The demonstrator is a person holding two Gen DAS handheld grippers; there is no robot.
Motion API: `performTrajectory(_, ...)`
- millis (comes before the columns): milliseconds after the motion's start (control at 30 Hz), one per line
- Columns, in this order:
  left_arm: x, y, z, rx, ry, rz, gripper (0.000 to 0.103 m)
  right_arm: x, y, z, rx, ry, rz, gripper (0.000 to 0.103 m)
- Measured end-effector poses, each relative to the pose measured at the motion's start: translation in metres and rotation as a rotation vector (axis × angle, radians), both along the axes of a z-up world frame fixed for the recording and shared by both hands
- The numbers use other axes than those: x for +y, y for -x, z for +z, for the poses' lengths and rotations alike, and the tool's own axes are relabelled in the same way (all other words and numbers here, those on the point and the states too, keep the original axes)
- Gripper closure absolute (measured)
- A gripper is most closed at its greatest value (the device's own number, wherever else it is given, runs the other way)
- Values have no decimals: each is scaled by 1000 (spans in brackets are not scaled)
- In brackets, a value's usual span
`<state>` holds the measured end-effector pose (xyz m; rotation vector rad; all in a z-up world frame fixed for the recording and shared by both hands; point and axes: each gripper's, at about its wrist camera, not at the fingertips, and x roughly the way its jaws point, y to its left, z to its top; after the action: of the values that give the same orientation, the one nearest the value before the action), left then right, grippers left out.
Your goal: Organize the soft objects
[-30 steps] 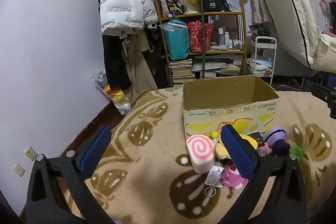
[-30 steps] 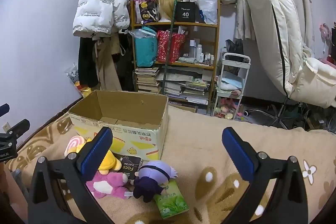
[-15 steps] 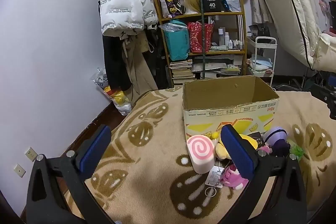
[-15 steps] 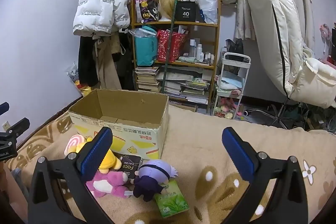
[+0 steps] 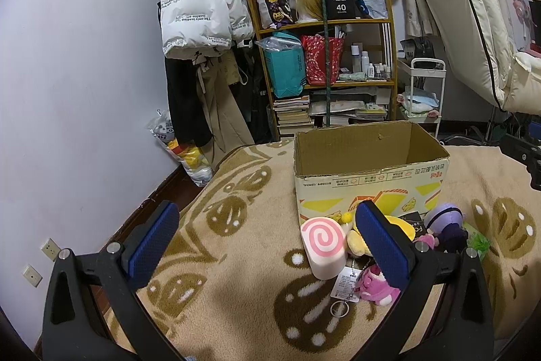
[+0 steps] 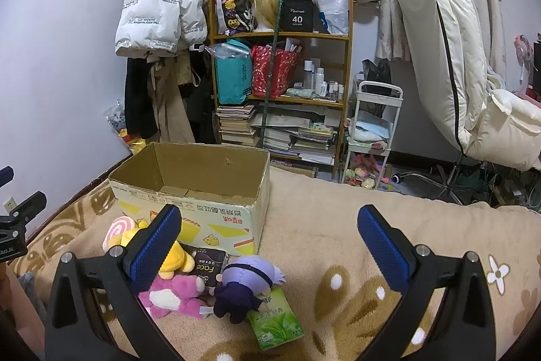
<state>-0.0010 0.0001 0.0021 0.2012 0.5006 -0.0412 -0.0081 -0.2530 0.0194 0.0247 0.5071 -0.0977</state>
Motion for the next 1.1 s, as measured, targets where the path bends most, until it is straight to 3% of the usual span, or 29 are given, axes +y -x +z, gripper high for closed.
performTrajectory(1100, 0, 1, -3, -3, -2, -4, 0, 2, 3, -16, 10, -5, 4, 0)
